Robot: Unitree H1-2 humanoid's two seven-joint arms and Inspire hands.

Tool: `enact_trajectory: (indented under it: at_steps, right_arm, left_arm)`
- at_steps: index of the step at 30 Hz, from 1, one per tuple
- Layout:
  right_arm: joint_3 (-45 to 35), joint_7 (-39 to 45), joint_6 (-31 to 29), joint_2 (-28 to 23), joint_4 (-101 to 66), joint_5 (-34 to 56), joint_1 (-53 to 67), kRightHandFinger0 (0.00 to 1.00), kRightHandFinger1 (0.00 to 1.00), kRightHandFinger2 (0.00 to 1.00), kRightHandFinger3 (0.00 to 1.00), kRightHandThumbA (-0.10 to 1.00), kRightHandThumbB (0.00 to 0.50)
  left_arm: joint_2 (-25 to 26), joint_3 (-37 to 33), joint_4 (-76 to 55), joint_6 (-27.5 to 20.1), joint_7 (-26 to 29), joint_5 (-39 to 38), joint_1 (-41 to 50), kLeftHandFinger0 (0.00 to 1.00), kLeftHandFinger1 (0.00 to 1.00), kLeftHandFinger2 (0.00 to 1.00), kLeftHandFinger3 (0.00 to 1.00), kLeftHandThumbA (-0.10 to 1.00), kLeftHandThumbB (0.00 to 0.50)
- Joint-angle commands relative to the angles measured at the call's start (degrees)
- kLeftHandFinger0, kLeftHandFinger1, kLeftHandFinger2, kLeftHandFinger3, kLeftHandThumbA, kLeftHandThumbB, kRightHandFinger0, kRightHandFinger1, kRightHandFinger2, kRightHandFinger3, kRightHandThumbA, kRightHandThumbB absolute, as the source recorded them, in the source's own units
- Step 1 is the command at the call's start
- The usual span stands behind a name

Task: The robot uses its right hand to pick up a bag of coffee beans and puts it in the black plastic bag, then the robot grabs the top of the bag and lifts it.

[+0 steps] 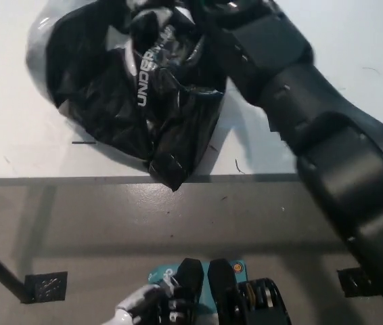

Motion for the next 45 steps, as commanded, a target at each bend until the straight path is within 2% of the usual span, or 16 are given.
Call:
enact_trajectory:
  at_steps: [1,3,5,12,15,20,24,27,32,34,38,40,41,42,43,45]
  right_arm:
    - [14.0,7.2,-8.4,-24.7,-27.8,-24.6,1.5,1.00,1.00,1.00,1.00,1.00,0.415]
    - [13.1,7.0,-8.1,-27.5,-31.9,-24.8,2.1,1.00,1.00,1.00,1.00,1.00,0.390]
    - [11.3,7.8,-6.9,-31.2,-38.3,-24.2,4.2,1.00,1.00,1.00,1.00,1.00,0.342]
    - [7.6,9.9,-5.3,-39.5,-51.4,-23.1,12.9,1.00,1.00,1.00,1.00,1.00,0.340]
    - [4.9,10.0,-5.5,-42.0,-55.5,-21.6,15.5,1.00,1.00,1.00,1.00,1.00,0.404]
    - [-2.9,11.1,-7.0,-45.4,-65.9,-14.8,18.8,1.00,1.00,1.00,1.00,1.00,0.399]
    - [-10.7,8.4,-7.3,-43.8,-78.2,-8.3,25.2,1.00,1.00,1.00,1.00,1.00,0.396]
    - [-16.1,6.0,-4.0,-42.3,-93.0,-4.8,34.8,1.00,1.00,1.00,1.00,1.00,0.401]
    - [-21.1,1.4,-7.0,-36.1,-107.2,-1.1,51.0,1.00,1.00,1.00,1.00,1.00,0.374]
    - [-20.9,-0.7,-13.6,-32.1,-109.9,-3.3,61.6,1.00,1.00,1.00,1.00,1.00,0.306]
    - [-19.3,-2.6,-23.0,-25.8,-105.8,-7.3,73.7,1.00,1.00,1.00,1.00,1.00,0.295]
    - [-17.8,-3.8,-29.4,-23.7,-98.4,-11.7,78.0,1.00,1.00,1.00,1.00,1.00,0.206]
    - [-17.9,-3.7,-30.6,-23.0,-97.0,-12.8,78.7,1.00,1.00,1.00,1.00,1.00,0.042]
    - [-17.6,-3.9,-31.3,-22.7,-94.9,-14.0,79.2,1.00,1.00,1.00,1.00,1.00,0.132]
    - [-16.6,-4.2,-34.2,-21.2,-87.3,-14.8,80.3,1.00,1.00,1.00,1.00,1.00,0.078]
    - [-16.3,-4.8,-35.7,-19.2,-80.2,-14.6,80.9,1.00,1.00,1.00,1.00,1.00,0.087]
  left_arm:
    - [4.9,13.6,-5.9,-13.3,-8.0,-2.5,-0.2,1.00,1.00,1.00,1.00,0.79,0.195]
    - [5.7,15.4,-8.0,-13.9,-8.1,-2.4,0.0,1.00,1.00,1.00,1.00,0.78,0.182]
    - [6.6,17.1,-11.5,-13.1,-8.0,-2.4,1.1,1.00,1.00,1.00,1.00,0.75,0.103]
    - [7.7,19.0,-16.6,-12.6,-9.3,-1.1,6.1,1.00,1.00,1.00,1.00,0.79,0.099]
    - [7.9,20.3,-17.4,-11.2,-9.0,-1.4,6.9,1.00,1.00,1.00,1.00,0.78,0.088]
    - [7.9,22.8,-14.3,-12.5,-9.3,-0.3,3.8,1.00,1.00,1.00,1.00,0.81,0.111]
    - [8.2,24.6,-13.0,-14.1,-9.1,0.8,2.2,1.00,1.00,1.00,1.00,0.84,0.107]
    - [8.6,25.3,-12.2,-15.7,-7.7,3.7,1.7,1.00,1.00,1.00,1.00,0.87,0.154]
    - [9.3,26.5,-10.5,-18.4,-6.1,6.9,0.8,1.00,1.00,1.00,1.00,0.92,0.147]
    - [10.0,26.7,-9.3,-20.0,-4.6,9.9,0.5,1.00,1.00,1.00,1.00,0.94,0.129]
    - [10.7,26.5,-6.6,-22.8,0.1,17.5,-0.5,1.00,1.00,1.00,1.00,0.96,0.178]
    - [10.6,26.6,-4.8,-23.7,0.9,18.3,-0.7,1.00,1.00,1.00,1.00,0.96,0.183]
    - [10.6,26.7,-4.6,-23.9,0.9,18.5,-0.6,1.00,1.00,1.00,1.00,0.94,0.139]
    - [10.5,26.7,-4.3,-23.9,1.0,18.6,-0.5,1.00,1.00,1.00,1.00,0.94,0.151]
    - [10.5,26.7,-3.4,-23.8,1.6,19.4,-0.2,1.00,1.00,1.00,1.00,0.95,0.132]
    - [10.3,26.6,-2.0,-24.6,2.0,20.3,0.0,1.00,1.00,1.00,1.00,0.96,0.123]
